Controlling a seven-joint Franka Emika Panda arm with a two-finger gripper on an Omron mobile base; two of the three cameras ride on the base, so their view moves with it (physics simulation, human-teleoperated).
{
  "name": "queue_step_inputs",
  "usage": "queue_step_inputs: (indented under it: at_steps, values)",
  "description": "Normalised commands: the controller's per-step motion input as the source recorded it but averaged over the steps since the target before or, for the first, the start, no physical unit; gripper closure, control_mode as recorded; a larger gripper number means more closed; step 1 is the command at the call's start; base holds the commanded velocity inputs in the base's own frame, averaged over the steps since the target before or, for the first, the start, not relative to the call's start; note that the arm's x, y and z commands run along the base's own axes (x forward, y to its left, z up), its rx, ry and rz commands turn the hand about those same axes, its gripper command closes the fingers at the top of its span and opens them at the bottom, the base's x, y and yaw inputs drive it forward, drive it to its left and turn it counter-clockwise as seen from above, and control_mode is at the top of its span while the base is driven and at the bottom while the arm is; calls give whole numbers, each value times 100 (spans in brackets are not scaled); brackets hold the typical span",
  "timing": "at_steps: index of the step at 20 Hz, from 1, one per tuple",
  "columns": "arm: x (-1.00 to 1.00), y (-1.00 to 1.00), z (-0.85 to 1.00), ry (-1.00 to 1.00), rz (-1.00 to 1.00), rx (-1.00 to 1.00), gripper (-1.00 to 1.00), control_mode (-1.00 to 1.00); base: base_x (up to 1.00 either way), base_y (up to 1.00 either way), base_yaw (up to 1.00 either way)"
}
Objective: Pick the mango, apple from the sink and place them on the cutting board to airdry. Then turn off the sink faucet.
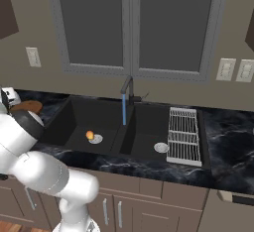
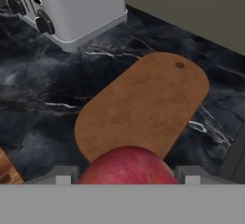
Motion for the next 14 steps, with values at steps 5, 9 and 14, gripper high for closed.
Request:
queue_step_inputs:
  at_steps: [5, 9, 14]
  values:
    - [21, 14, -16, 0, -1, 0, 100, -100, 0, 0, 0]
    - [14, 13, -14, 0, -1, 0, 100, -100, 0, 0, 0]
    - [9, 19, -13, 0, -4, -2, 100, -100, 0, 0, 0]
